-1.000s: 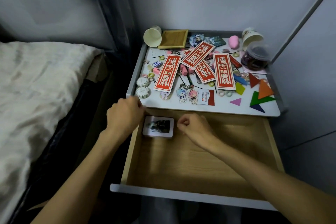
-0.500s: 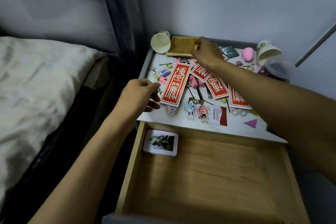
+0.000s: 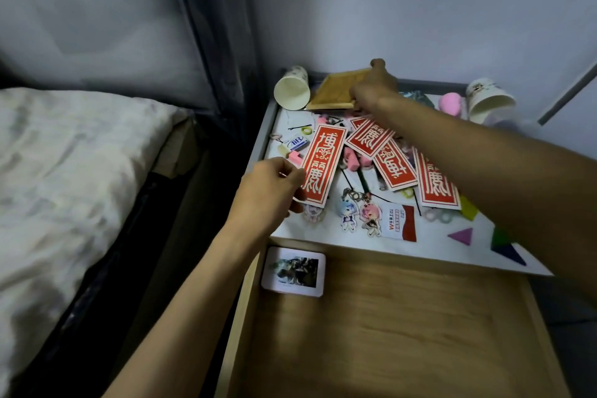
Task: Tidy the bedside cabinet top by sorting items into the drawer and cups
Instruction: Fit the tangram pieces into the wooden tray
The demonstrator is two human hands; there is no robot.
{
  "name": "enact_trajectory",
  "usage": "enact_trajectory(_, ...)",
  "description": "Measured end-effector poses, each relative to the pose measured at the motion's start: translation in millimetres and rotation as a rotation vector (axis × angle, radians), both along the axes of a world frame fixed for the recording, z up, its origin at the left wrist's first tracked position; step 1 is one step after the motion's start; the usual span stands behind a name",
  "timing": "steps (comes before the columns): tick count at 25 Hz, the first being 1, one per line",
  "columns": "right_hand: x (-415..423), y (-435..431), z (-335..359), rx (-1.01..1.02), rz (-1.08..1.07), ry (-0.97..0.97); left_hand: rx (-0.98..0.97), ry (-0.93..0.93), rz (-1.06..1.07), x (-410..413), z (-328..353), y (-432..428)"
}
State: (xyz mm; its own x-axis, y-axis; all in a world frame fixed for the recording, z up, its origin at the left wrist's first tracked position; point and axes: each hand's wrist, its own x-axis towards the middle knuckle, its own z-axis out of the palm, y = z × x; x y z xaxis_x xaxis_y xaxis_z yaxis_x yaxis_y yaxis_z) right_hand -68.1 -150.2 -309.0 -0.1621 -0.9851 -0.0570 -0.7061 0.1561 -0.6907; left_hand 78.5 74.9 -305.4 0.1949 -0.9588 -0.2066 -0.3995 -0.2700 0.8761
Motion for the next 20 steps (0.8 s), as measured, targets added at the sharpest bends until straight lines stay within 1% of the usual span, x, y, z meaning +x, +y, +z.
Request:
enact_trajectory(2,-12.3,31.4,21.2,-0.004,-0.004,-0.062,-0.003,-0.019,-0.029,-8.8,0.2,1.9)
enact_trajectory(3,-21.9,53.9,29.2,-0.016,0.006,-0.132,-0.006,-0.015,-0.039,-15.5,-0.3,4.7)
enact_trajectory(6,-60.1,140.4,36.5,-0.046,0.050,-0.527,-0.036,0.089,-0.038,-37.8,-0.2,17.9)
enact_trajectory(8,-79.4,202.5,33.3,0.002,0.060,-0.735,-0.032,0.188,-0.065,-52.1,0.8,28.9)
enact_trajectory(11,-96.2,275.1,22.1,0.116,0.029,-0.828,0.046,0.333,-0.090,-82.0,-1.6,50.2)
enact_trajectory(13,-108.1,293.1,14.8,0.201,0.031,-0.845,0.090,0.471,-0.037,-96.7,-4.8,60.9)
enact_trajectory(14,-117.8,291.5,10.9,0.222,0.062,-0.789,0.099,0.533,0.005,-99.1,-6.2,62.8)
enact_trajectory(15,-133.3,283.8,5.2,0.199,0.095,-0.628,0.101,0.575,0.042,-100.4,-7.5,62.5)
enact_trajectory(16,-152.3,270.9,-1.4,0.124,0.099,-0.366,0.102,0.599,0.065,-99.7,-8.5,61.1)
enact_trajectory(18,-192.4,241.7,-11.1,-0.040,0.011,0.216,0.116,0.619,0.069,-99.1,-10.1,57.5)
enact_trajectory(19,-208.5,229.8,-15.5,-0.066,-0.040,0.401,0.127,0.623,0.055,-100.1,-9.8,56.8)
enact_trajectory(20,-219.1,220.7,-20.5,-0.062,-0.077,0.499,0.138,0.627,0.038,-102.2,-9.5,55.8)
